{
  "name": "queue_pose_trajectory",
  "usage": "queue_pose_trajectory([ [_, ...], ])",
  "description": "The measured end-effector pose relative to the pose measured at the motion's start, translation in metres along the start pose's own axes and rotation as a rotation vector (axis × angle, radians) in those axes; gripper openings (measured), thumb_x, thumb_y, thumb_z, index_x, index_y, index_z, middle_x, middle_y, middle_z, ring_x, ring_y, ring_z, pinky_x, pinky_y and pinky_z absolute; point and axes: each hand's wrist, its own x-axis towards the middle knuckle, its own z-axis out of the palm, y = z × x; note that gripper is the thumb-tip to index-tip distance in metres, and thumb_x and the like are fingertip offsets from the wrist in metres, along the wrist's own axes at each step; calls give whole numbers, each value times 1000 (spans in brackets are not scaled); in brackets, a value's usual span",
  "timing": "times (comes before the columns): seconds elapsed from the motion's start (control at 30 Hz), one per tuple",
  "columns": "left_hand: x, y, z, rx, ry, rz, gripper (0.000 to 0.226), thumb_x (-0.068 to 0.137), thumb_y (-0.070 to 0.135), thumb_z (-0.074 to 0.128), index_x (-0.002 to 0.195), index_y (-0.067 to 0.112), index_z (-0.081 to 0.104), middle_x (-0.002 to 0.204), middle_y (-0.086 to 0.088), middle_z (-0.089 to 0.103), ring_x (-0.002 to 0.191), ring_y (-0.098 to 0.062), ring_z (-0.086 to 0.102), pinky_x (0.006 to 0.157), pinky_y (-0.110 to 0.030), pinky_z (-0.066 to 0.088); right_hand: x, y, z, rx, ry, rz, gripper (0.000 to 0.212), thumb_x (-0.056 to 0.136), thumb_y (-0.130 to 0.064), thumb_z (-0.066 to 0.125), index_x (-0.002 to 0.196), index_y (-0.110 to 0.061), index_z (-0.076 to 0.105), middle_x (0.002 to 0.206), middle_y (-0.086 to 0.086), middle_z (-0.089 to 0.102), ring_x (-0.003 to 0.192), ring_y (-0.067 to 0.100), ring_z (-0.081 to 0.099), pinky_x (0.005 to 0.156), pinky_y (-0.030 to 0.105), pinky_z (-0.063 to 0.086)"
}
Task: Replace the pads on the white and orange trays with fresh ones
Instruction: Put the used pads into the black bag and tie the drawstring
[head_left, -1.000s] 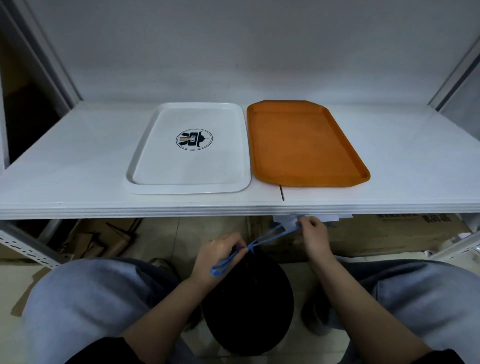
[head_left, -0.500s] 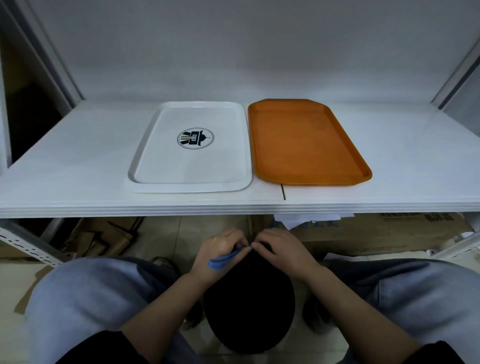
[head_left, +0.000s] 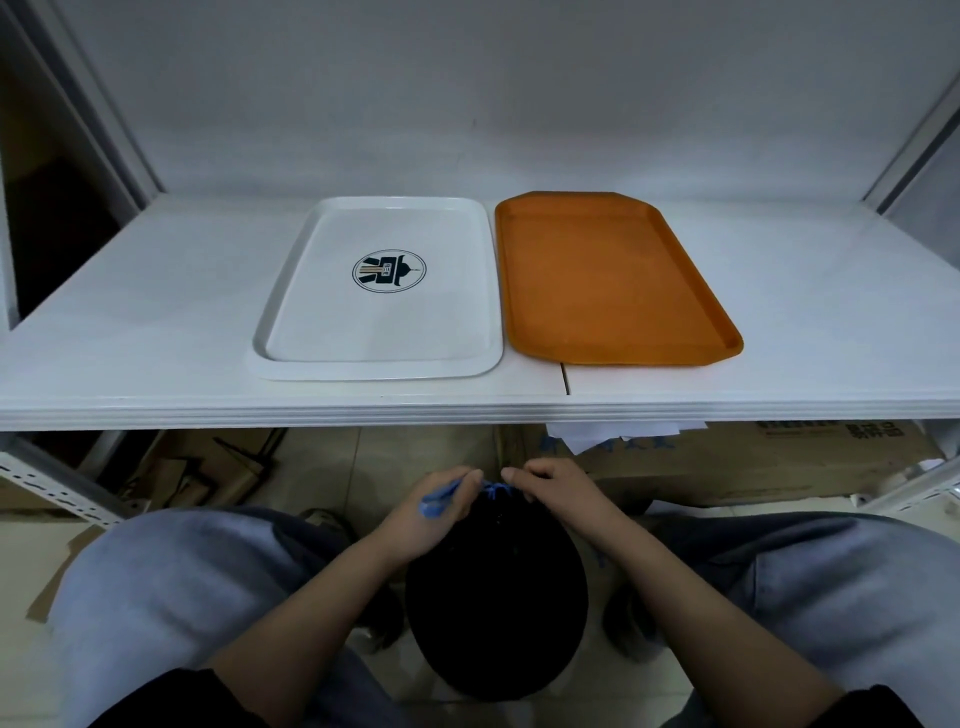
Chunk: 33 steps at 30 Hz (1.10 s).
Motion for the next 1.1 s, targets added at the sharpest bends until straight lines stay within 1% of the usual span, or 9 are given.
queue_pose_trajectory([
  [0.13, -10, 2, -4, -139, -100, -116, 37, 103, 17, 34, 67, 16, 40, 61, 3, 37, 49, 0, 37, 54, -15, 31, -4, 5, -4, 156, -18, 74, 43, 93, -24, 59, 55, -18, 38, 47, -6, 30, 38, 4, 32, 41, 15, 28],
  [0.43, -21, -27, -9, -26, -121, -306, 37, 102, 26, 36, 66, 18, 38, 58, 8, 35, 50, -3, 33, 59, -25, 29, -8, 36, -13, 127, 17, 178, 44, 94, -22, 58, 56, -18, 37, 47, -5, 31, 39, 5, 30, 43, 17, 28],
  [0.63, -16, -25, -5, 165, -59, -368, 41, 101, 27, 40, 60, 23, 40, 57, 5, 41, 53, -8, 39, 61, -28, 30, -5, 44, -6, -183, 171, 83, 45, 91, -20, 60, 55, -18, 33, 54, -3, 35, 55, 11, 40, 59, 27, 31],
  [0.7, -13, -14, -7, 231, -11, -320, 42, 100, 26, 42, 58, 27, 41, 56, 5, 43, 53, -8, 42, 60, -30, 33, -6, 35, -9, -238, 206, -13, 33, 89, -21, 63, 64, -18, 41, 65, -2, 49, 66, 13, 51, 64, 28, 38],
  [0.77, -10, 2, -9, 250, 4, -246, 40, 99, 27, 43, 59, 27, 41, 58, 2, 46, 53, -9, 45, 61, -31, 36, -5, 18, -13, -225, 101, -75, 14, 87, -26, 66, 83, -23, 54, 88, -8, 60, 87, 10, 59, 77, 26, 46],
  [0.83, -3, 19, -10, 336, -7, -224, 36, 99, 33, 43, 64, 25, 44, 64, -4, 53, 62, -17, 54, 60, -30, 36, -3, 0, -13, -261, -74, -88, 23, 84, -35, 69, 105, -29, 60, 103, -15, 60, 98, 3, 57, 82, 21, 47],
  [0.9, 7, 34, -10, 370, -8, -234, 33, 98, 39, 42, 71, 23, 53, 68, -4, 57, 68, -20, 58, 60, -31, 39, -2, -18, -8, -333, -205, -86, 31, 83, -36, 69, 112, -27, 63, 100, -19, 60, 91, -5, 55, 73, 12, 43],
  [0.97, 14, 45, -9, 294, 0, -210, 36, 98, 39, 44, 70, 19, 57, 65, -2, 59, 65, -17, 59, 63, -33, 44, -2, -29, -3, -403, -242, -123, 24, 87, -31, 66, 107, -17, 67, 88, -14, 63, 78, -4, 55, 65, 12, 40],
  [1.1, 14, 49, -11, -113, 6, -173, 33, 96, 29, 52, 67, 15, 52, 48, 11, 54, 47, 2, 47, 53, -15, 37, -3, -35, -2, -545, -153, -205, 28, 97, -27, 49, 89, -7, 66, 76, 8, 63, 64, 12, 54, 57, 28, 36],
])
